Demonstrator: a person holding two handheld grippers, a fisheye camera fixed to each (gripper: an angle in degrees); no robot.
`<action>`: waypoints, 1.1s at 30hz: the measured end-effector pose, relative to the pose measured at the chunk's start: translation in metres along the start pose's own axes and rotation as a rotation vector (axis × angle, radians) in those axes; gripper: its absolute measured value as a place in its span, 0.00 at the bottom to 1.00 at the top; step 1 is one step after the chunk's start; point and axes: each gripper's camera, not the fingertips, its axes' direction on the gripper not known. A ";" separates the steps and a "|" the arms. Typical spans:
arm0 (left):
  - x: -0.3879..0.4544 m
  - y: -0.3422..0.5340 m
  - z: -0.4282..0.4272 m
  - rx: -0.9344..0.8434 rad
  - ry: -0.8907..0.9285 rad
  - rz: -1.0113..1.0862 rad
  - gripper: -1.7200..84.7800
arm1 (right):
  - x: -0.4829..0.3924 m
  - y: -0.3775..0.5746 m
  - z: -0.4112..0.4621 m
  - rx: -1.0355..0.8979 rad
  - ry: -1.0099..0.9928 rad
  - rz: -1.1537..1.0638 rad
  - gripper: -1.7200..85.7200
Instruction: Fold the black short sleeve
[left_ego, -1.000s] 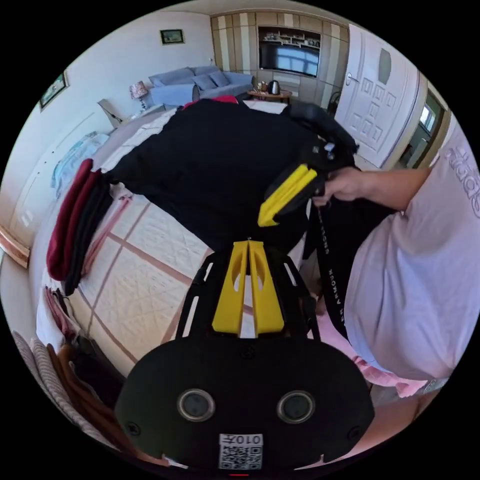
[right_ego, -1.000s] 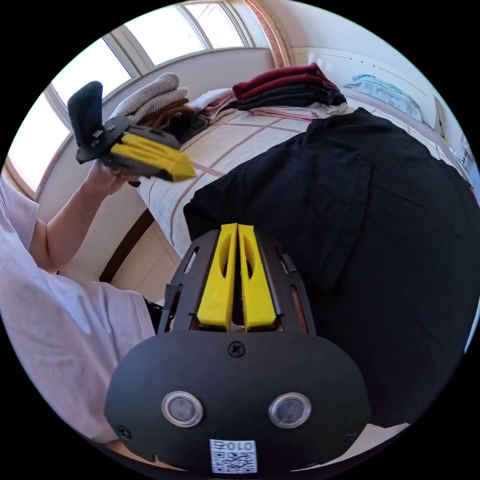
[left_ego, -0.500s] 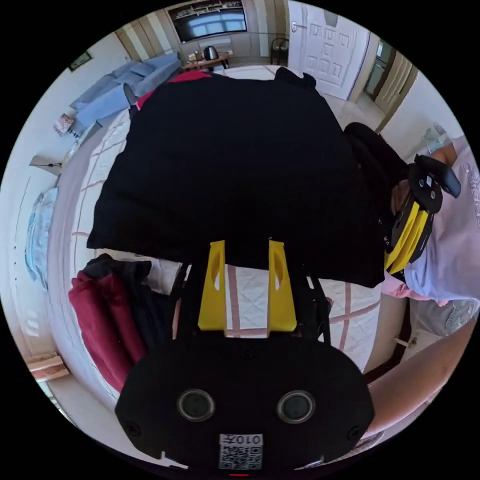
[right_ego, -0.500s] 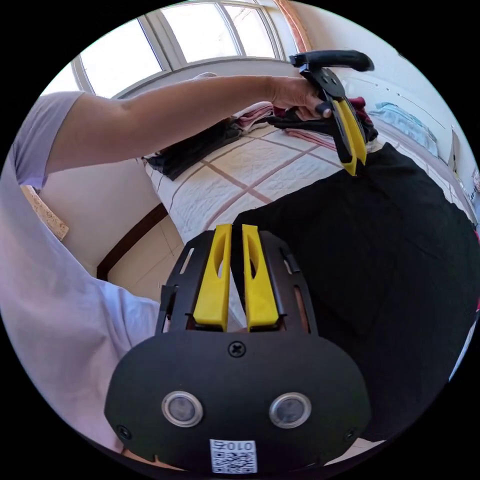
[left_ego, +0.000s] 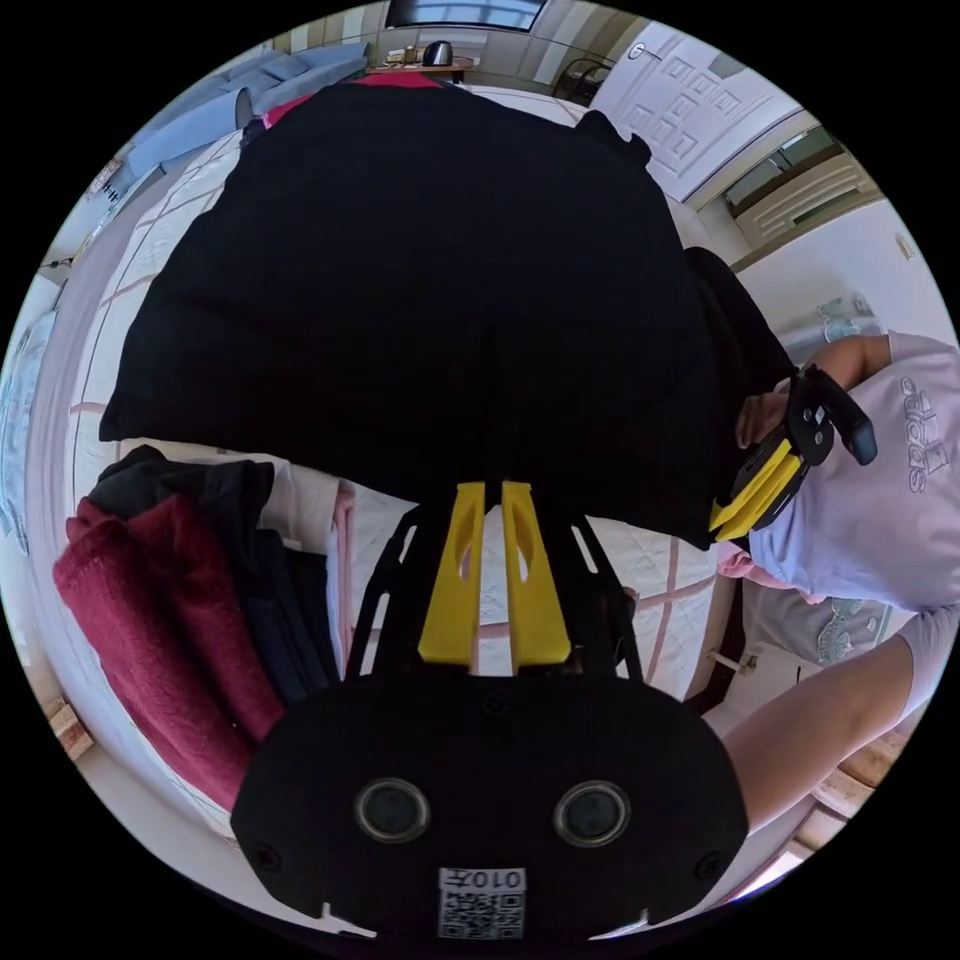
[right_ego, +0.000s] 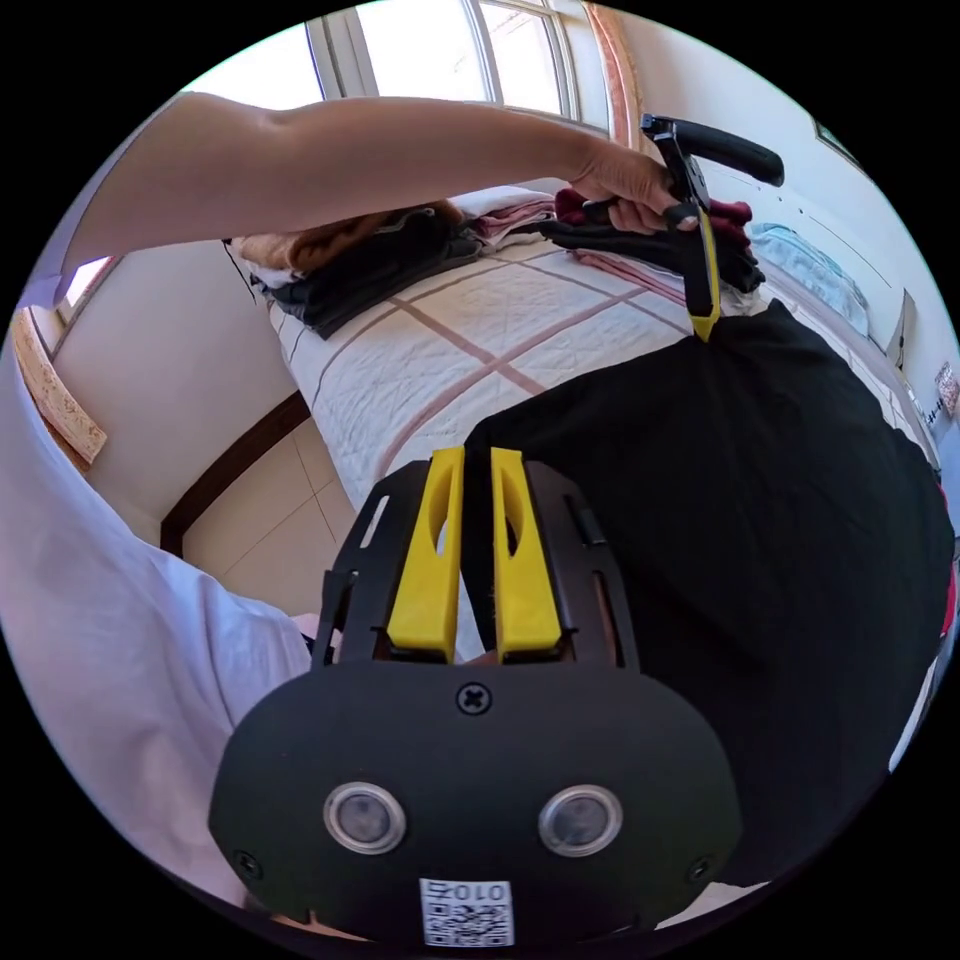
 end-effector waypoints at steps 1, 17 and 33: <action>-0.001 -0.005 0.002 -0.003 -0.007 -0.011 0.07 | 0.001 0.003 0.000 0.013 -0.005 0.006 0.09; 0.067 -0.050 0.035 0.117 -0.090 -0.175 0.09 | 0.051 0.096 -0.098 0.188 0.014 0.130 0.07; 0.138 -0.289 0.017 0.449 -0.235 0.001 0.11 | 0.266 0.479 -0.346 0.556 0.476 1.309 0.17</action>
